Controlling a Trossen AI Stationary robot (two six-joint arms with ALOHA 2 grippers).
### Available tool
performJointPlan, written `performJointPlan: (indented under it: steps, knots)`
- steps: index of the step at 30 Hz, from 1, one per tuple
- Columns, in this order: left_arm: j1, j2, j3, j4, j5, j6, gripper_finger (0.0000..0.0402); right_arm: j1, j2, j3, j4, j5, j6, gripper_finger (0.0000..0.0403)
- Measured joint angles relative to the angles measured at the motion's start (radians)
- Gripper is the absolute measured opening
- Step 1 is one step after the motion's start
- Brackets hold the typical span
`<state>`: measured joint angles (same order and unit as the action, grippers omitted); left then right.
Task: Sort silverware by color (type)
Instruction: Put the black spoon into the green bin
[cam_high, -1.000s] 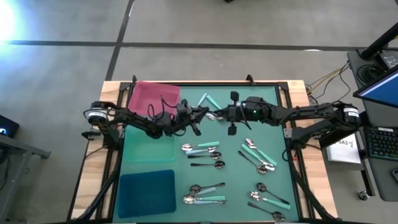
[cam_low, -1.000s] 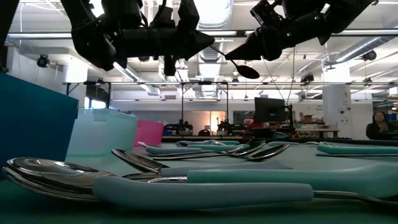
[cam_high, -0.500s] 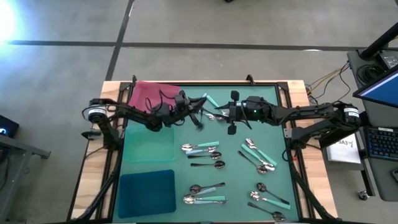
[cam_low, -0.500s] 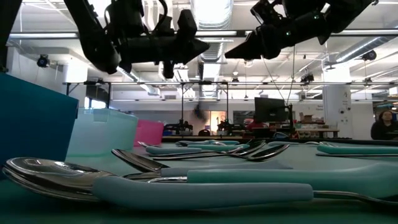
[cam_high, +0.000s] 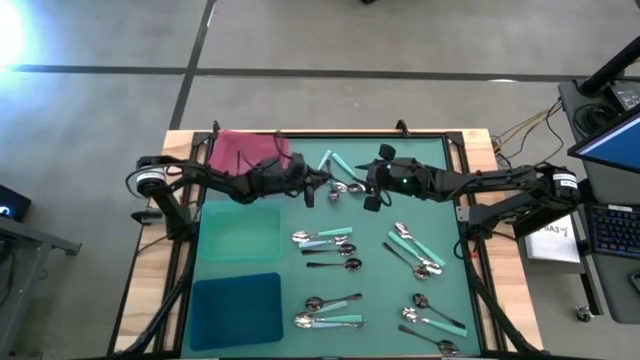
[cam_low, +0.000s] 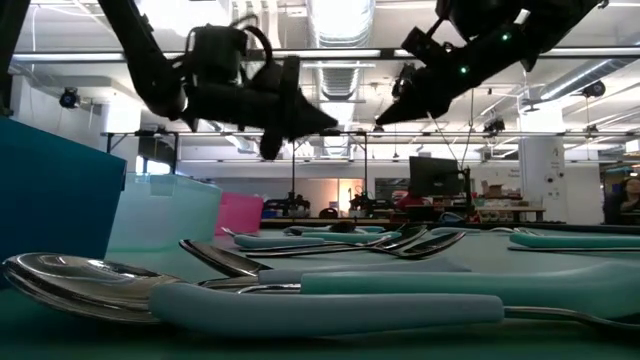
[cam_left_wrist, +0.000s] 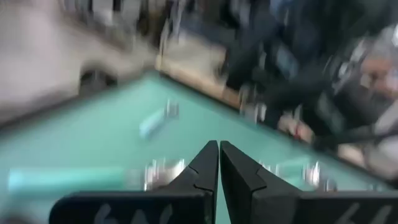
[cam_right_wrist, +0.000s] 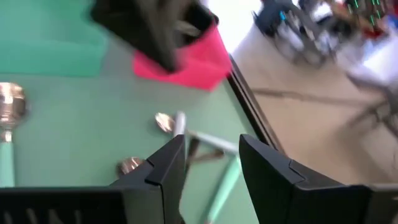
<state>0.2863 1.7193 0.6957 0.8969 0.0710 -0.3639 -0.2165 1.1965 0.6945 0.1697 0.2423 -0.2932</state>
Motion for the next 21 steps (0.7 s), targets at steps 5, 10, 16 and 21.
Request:
performJointPlan:
  steps: [5, 10, 16, 21]
  knots:
    - [0.0, 0.001, 0.073, -0.356, 0.002, 0.008, 0.0007, -0.002, 0.0, 0.0, -0.082, 0.049, 0.11, 0.0144]
    - [-0.006, 0.025, 0.218, -0.695, 0.002, 0.104, 0.0042, -0.006, 0.0, 0.0, -0.157, 0.049, 0.175, 0.0144]
    - [-0.018, 0.056, 0.372, -0.963, 0.002, 0.194, 0.0093, -0.065, 0.0, 0.0, -0.342, 0.168, 0.355, 0.0144]
    - [-0.018, 0.057, 0.377, -0.976, 0.007, 0.223, 0.011, -0.205, 0.0, 0.0, -0.564, 0.17, 0.527, 0.0144]
